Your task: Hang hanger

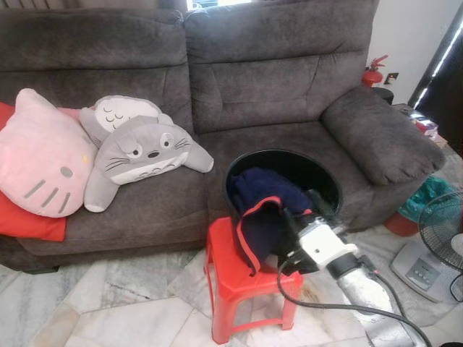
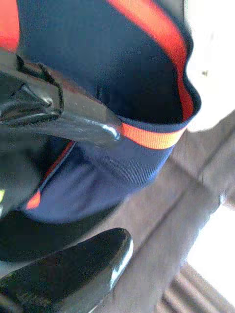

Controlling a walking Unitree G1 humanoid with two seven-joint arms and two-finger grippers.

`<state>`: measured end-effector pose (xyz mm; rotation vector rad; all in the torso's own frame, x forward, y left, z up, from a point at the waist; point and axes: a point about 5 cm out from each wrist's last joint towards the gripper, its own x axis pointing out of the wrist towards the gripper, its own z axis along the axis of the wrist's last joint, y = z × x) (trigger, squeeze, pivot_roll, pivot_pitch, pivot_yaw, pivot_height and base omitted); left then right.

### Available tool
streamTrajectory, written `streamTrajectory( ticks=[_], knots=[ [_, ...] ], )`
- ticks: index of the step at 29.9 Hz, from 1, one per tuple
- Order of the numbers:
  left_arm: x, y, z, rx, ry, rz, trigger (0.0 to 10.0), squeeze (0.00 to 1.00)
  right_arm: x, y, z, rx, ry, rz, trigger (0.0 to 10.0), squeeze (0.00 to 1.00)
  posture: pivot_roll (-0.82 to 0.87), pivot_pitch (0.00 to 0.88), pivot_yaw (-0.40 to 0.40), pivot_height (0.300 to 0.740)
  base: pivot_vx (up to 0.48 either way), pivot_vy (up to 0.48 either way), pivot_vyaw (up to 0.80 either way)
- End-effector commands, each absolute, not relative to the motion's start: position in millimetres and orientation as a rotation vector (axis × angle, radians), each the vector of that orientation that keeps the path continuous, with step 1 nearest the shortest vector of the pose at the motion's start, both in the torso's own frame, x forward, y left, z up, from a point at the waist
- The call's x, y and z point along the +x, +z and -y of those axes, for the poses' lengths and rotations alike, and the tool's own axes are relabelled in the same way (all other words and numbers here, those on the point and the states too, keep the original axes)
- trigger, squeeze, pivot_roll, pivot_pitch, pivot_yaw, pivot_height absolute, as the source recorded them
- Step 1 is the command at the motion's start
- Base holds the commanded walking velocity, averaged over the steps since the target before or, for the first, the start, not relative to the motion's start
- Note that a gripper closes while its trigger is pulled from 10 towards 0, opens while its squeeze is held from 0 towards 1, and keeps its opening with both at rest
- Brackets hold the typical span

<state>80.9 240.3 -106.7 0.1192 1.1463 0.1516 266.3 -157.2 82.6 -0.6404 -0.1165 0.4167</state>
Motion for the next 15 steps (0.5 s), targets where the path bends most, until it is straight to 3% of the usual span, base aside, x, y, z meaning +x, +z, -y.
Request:
streamTrajectory(
  ticks=[1, 15],
  knots=[
    [75.8, -107.0, -243.4, 0.129, 0.152, -1.163, 10.0, 0.00, 268.2, 81.9, 152.1, -0.623, 0.450, 0.106, 10.0, 0.00, -0.17, 0.000, 0.007, 0.740, 0.000, 0.000, 0.00],
    [76.3, -107.2, -242.4, 0.134, 0.145, -1.163, 10.0, 0.00, 281.6, 97.7, 131.6, -0.578, 0.570, 0.155, 10.0, 0.00, -0.17, 0.000, 0.014, 0.740, 0.000, 0.000, 0.00]
  ],
)
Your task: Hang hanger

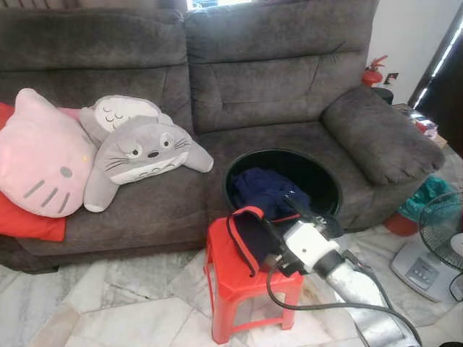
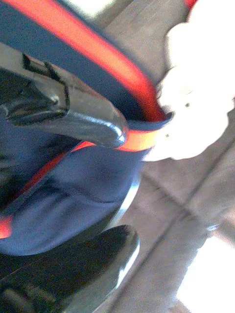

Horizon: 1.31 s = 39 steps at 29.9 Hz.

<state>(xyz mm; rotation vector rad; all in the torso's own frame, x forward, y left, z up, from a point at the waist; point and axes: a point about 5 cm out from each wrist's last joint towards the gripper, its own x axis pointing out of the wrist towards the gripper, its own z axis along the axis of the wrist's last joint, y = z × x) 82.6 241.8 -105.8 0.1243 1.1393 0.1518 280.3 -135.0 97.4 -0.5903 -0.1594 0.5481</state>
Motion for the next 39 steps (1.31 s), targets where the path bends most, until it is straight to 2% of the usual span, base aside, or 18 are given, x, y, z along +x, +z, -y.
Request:
streamTrajectory(
  ticks=[1, 9, 15, 21, 31, 36, 39],
  knots=[
    [76.0, -107.2, -242.4, 0.135, 0.145, -1.164, 10.0, 0.00, 283.9, 99.5, 129.2, -0.576, 0.579, 0.160, 10.0, 0.00, -0.17, 0.000, 0.014, 0.740, 0.000, 0.000, 0.00],
    [73.0, -107.9, -241.5, 0.136, 0.142, -1.170, 10.0, 0.00, 291.4, 103.3, 119.4, -0.582, 0.639, 0.153, 10.0, 0.00, -0.16, 0.000, 0.016, 0.740, 0.000, 0.000, 0.00],
    [73.6, -108.1, -240.6, 0.136, 0.145, -1.170, 10.0, 0.00, 285.4, 105.8, 131.6, -0.584, 0.608, 0.141, 10.0, 0.00, -0.16, 0.000, 0.015, 0.740, 0.000, 0.000, 0.00],
    [73.9, -108.3, -240.0, 0.137, 0.144, -1.172, 10.0, 0.00, 269.0, 107.6, 160.4, -0.522, 0.430, 0.113, 10.0, 0.00, -0.18, 0.000, 0.021, 0.740, 0.000, 0.000, 0.00],
    [75.6, -108.3, -239.0, 0.138, 0.135, -1.171, 10.0, 0.00, 272.9, 90.9, 169.6, -0.541, 0.427, -0.039, 10.0, 0.00, -0.19, 0.000, 0.023, 0.740, 0.000, 0.000, 0.00],
    [75.7, -108.2, -239.1, 0.137, 0.135, -1.170, 10.0, 0.00, 274.0, 90.8, 169.5, -0.539, 0.428, -0.056, 10.0, 0.00, -0.19, 0.000, 0.023, 0.740, 0.000, 0.000, 0.00],
    [75.5, -108.1, -239.7, 0.138, 0.139, -1.171, 10.0, 0.00, 284.0, 89.0, 167.8, -0.574, 0.483, -0.081, 10.0, 0.00, -0.18, 0.000, 0.022, 0.740, 0.000, 0.000, 0.00]
  ],
)
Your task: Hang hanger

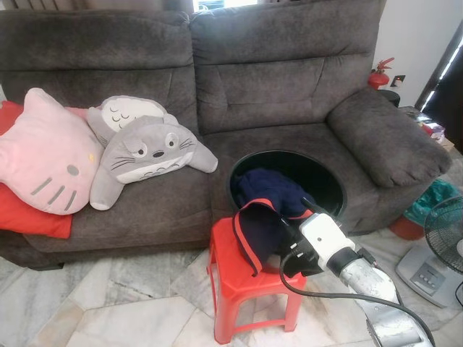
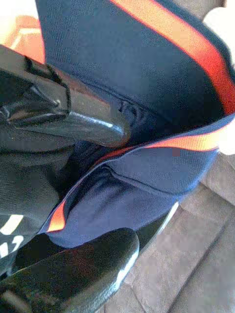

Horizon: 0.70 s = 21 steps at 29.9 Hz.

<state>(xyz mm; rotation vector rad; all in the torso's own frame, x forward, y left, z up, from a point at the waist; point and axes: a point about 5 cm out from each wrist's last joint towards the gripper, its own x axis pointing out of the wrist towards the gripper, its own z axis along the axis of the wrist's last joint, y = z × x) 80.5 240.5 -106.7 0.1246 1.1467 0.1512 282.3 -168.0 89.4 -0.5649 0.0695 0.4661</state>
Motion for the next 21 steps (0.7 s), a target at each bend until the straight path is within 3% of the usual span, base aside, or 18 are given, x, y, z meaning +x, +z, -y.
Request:
streamTrajectory(
  ticks=[1, 11, 21],
  knots=[
    [75.4, -108.1, -239.8, 0.137, 0.140, -1.171, 10.0, 0.00, 287.5, 87.8, 168.7, -0.582, 0.492, -0.103, 10.0, 0.00, -0.18, 0.000, 0.024, 0.740, 0.000, 0.000, 0.00],
    [75.1, -108.0, -240.2, 0.142, 0.136, -1.171, 10.0, 0.00, 290.7, 77.3, 169.7, -0.606, 0.540, -0.191, 10.0, 0.00, -0.18, 0.000, 0.028, 0.740, 0.000, 0.000, 0.00],
    [75.0, -108.1, -239.9, 0.154, 0.127, -1.171, 10.0, 0.00, 293.9, 73.0, 190.2, -0.623, 0.438, -0.245, 10.0, 0.00, -0.19, 0.000, 0.034, 0.740, 0.000, 0.000, 0.00]
  ],
)
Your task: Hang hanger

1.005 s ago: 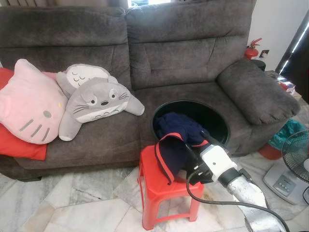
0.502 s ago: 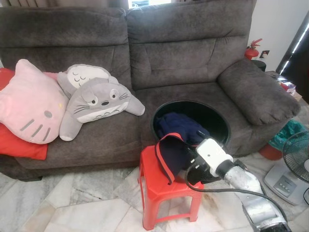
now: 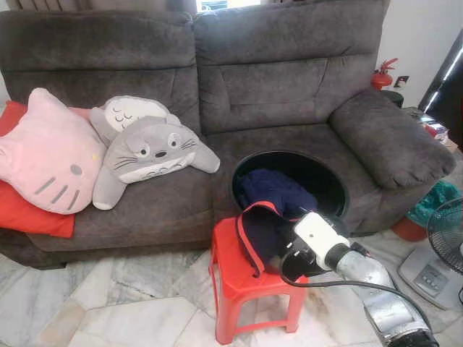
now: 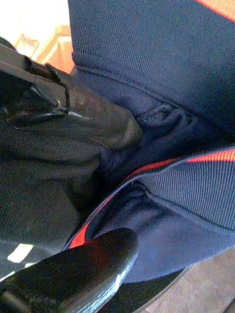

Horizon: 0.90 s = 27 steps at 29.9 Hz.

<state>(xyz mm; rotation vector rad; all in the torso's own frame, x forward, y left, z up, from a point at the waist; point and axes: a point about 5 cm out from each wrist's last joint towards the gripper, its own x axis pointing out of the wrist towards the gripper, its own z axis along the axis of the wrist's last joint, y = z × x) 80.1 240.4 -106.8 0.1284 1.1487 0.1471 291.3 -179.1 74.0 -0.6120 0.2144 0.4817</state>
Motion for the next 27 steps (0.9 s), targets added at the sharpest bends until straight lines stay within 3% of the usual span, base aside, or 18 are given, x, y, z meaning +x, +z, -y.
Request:
streamTrajectory(
  ticks=[1, 4, 5, 6, 7, 27],
  knots=[
    [74.8, -108.1, -239.9, 0.155, 0.126, -1.172, 10.0, 0.00, 294.7, 73.5, 190.7, -0.621, 0.435, -0.244, 10.0, 0.00, -0.19, 0.000, 0.034, 0.740, 0.000, 0.000, 0.00],
    [74.4, -108.2, -239.8, 0.155, 0.126, -1.173, 10.0, 0.00, 298.2, 74.5, 192.1, -0.624, 0.425, -0.242, 10.0, 0.00, -0.18, 0.000, 0.032, 0.740, 0.000, 0.000, 0.00],
    [74.3, -108.2, -239.8, 0.156, 0.126, -1.173, 10.0, 0.00, 298.7, 74.7, 191.7, -0.624, 0.427, -0.241, 5.3, 0.00, -0.18, 0.000, 0.032, 0.740, 0.000, 0.000, 0.00],
    [74.2, -108.2, -239.8, 0.156, 0.127, -1.172, 10.0, 0.00, 299.4, 74.9, 191.0, -0.624, 0.431, -0.240, 3.9, 0.00, -0.18, 0.000, 0.032, 0.740, 0.000, 0.000, 0.00],
    [74.1, -108.2, -239.8, 0.156, 0.127, -1.172, 10.0, 0.00, 300.0, 74.9, 189.9, -0.624, 0.436, -0.237, 0.0, 0.00, -0.18, 0.000, 0.032, 0.740, 0.000, 0.000, 0.00],
    [73.4, -108.2, -240.8, 0.160, 0.146, -1.173, 10.0, 0.00, 307.3, 77.9, 167.9, -0.625, 0.514, -0.182, 0.0, 0.00, -0.16, 0.000, 0.025, 0.740, 0.000, 0.000, 0.00]
  ],
)
